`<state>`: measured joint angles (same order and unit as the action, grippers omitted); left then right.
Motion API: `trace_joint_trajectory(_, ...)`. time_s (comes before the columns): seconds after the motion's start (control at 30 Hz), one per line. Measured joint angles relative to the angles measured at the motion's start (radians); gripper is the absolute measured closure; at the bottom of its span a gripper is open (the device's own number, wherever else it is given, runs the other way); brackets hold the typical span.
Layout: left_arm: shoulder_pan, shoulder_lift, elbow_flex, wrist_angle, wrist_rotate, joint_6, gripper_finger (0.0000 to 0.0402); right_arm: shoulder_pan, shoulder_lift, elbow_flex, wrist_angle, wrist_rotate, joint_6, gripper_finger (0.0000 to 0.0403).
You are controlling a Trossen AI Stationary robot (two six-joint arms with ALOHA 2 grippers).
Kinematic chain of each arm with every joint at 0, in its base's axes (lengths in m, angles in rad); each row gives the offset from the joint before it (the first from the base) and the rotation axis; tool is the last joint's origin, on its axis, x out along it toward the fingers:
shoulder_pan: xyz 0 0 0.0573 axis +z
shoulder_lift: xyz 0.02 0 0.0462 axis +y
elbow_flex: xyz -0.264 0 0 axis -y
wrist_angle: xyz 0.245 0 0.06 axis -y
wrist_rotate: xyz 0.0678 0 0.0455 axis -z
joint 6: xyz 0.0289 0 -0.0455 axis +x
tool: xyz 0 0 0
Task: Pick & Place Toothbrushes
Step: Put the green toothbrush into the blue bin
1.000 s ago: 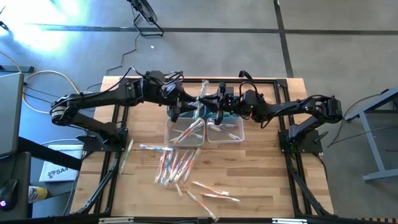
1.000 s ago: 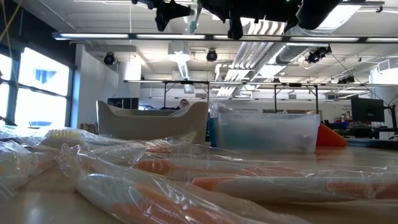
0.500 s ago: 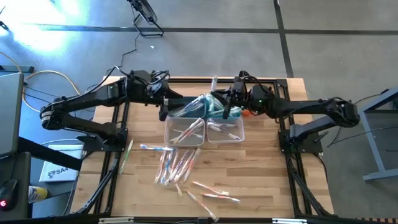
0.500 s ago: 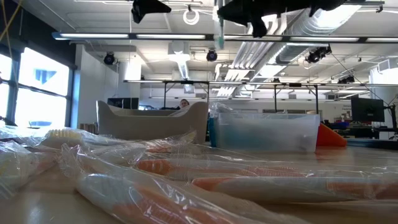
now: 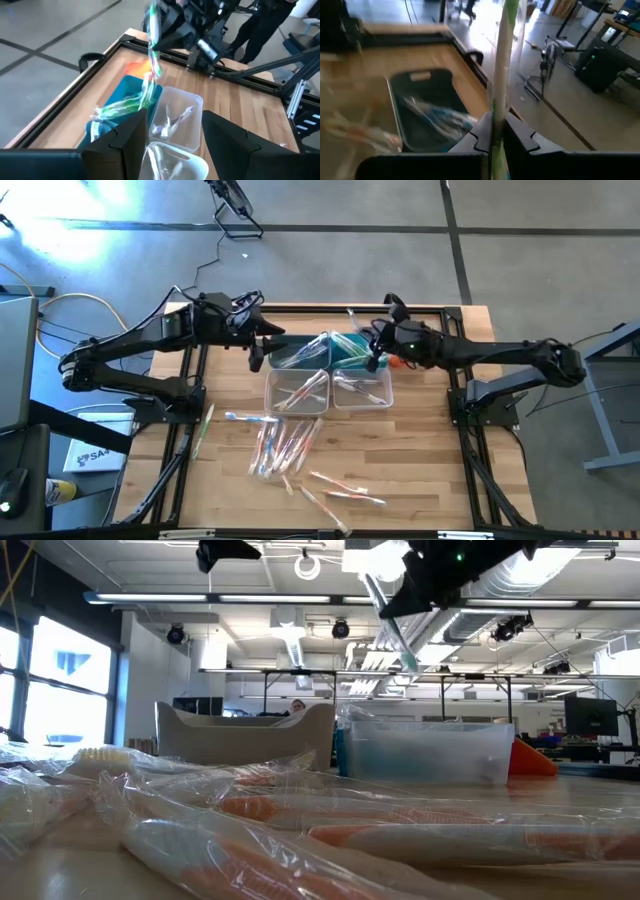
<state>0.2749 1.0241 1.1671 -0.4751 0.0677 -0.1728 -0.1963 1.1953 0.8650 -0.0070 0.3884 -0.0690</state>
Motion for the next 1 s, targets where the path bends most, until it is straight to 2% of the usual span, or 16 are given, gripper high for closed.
trace_joint_trajectory(0.23,0.000,0.001,0.000,0.000,0.000,-0.019,0.0215,-0.016,0.007,0.000,-0.131,0.024,-0.098,0.0385)
trace_joint_trajectory(0.47,0.000,0.001,0.000,0.001,0.000,-0.019,0.0215,-0.042,0.011,0.000,-0.167,-0.033,-0.200,0.0385)
trace_joint_trajectory(0.67,0.000,0.001,0.000,0.000,-0.001,-0.041,0.0215,-0.031,0.073,0.003,-0.164,-0.076,-0.215,0.0385)
trace_joint_trajectory(0.8,0.000,0.001,0.000,0.000,-0.001,-0.045,0.0215,-0.005,0.145,0.051,-0.209,-0.076,-0.220,0.0387)
trace_joint_trajectory(1.0,0.000,0.001,0.000,-0.016,-0.001,-0.045,0.0215,0.015,0.263,0.208,-0.356,-0.046,-0.291,0.0388)
